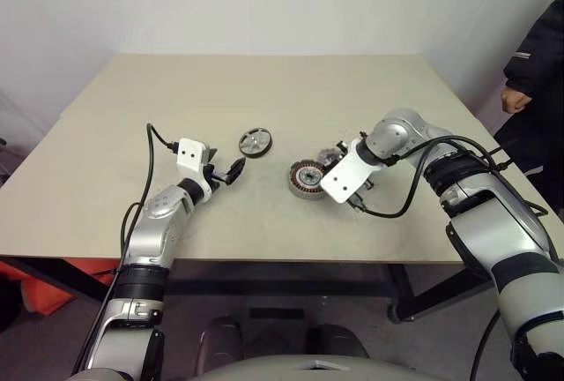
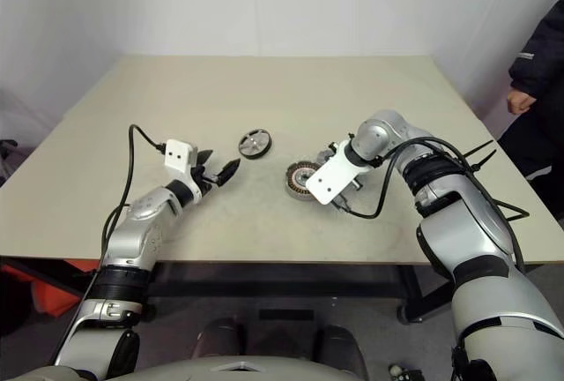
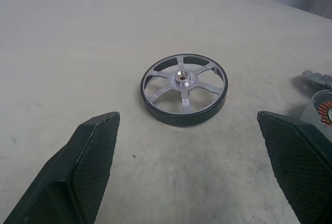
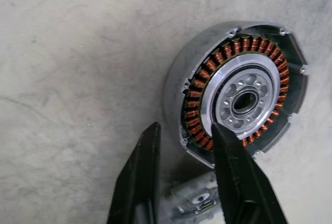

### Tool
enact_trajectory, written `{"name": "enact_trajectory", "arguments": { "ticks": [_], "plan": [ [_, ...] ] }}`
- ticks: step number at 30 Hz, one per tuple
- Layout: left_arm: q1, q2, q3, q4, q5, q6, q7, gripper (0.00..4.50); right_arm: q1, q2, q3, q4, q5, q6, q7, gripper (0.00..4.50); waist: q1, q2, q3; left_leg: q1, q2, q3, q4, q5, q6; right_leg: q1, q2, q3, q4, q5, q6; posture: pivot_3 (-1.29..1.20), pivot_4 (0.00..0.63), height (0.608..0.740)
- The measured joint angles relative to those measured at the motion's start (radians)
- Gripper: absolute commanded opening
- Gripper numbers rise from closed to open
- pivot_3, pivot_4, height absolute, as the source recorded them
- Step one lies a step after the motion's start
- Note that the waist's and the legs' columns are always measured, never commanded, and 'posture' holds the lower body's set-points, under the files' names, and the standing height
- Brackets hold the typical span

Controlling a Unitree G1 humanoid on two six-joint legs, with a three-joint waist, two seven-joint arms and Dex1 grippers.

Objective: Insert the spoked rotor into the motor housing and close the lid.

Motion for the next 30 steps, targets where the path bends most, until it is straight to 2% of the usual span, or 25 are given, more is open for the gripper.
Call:
{"name": "enact_trajectory", "arguments": {
  "ticks": [6,10,14,20,21,22,25,30],
  "plan": [
    [0.0,0.001,0.001,0.0,0.0,0.0,0.0,4.5,0.004,-0.006,-0.009,-0.049,0.023,0.016,0.01,1.58,0.0,0.0,0.0,0.0,0.0,0.0,0.0,0.0,0.0,0.0,0.0,0.0,0.0,0.0,0.0,0.0,0.0,0.74],
    [0.0,0.001,0.001,0.0,0.0,0.0,-0.001,4.5,0.026,-0.007,-0.073,-0.112,0.092,0.109,0.004,1.58,0.0,0.0,0.0,0.0,0.0,0.0,0.0,0.0,0.0,0.0,0.0,0.0,0.0,0.0,0.0,0.0,0.0,0.74],
    [0.0,0.002,0.001,-0.001,0.0,0.0,-0.001,4.5,0.045,0.002,-0.134,-0.129,0.114,0.246,-0.068,1.58,0.001,0.0,0.0,0.0,0.0,0.0,0.0,0.0,0.0,0.0,0.0,0.0,0.0,0.0,0.0,0.0,0.0,0.74],
    [0.0,0.007,0.001,-0.001,0.0,0.001,-0.006,4.5,0.188,0.046,-0.25,-0.163,0.164,0.484,-0.232,1.58,0.003,0.0,0.0,0.0,0.0,0.0,0.0,0.0,0.0,0.001,0.0,0.0,0.0,0.0,0.0,0.0,0.0,0.74],
    [0.0,0.008,0.001,-0.001,0.0,0.001,-0.006,4.5,0.21,0.062,-0.266,-0.165,0.174,0.522,-0.261,1.16,0.003,0.0,0.0,0.0,0.0,0.0,0.0,0.0,0.0,0.0,0.0,0.0,0.0,0.0,0.0,0.0,0.0,0.74],
    [0.0,0.008,0.0,-0.001,0.0,0.001,-0.007,4.5,0.23,0.073,-0.281,-0.173,0.187,0.558,-0.286,0.98,0.002,0.0,0.0,0.001,0.0,0.0,0.0,0.0,0.0,0.0,0.0,0.0,0.001,0.0,0.0,0.0,0.0,0.74],
    [-0.003,0.009,-0.001,0.0,0.0,0.002,-0.009,4.5,0.292,0.085,-0.33,-0.246,0.24,0.673,-0.314,0.02,0.002,0.0,0.0,0.001,0.0,0.0,0.0,0.0,0.0,0.0,0.0,0.0,0.0,0.0,0.0,0.0,0.0,0.74],
    [-0.007,0.01,-0.002,0.004,0.001,0.001,-0.011,4.5,0.355,0.092,-0.362,-0.407,0.322,0.817,-0.282,0.02,0.002,0.0,0.0,0.001,0.0,0.0,0.0,0.0,0.0,0.001,0.0,0.001,0.0,0.0,0.0,0.0,0.0,0.74]
  ]
}}
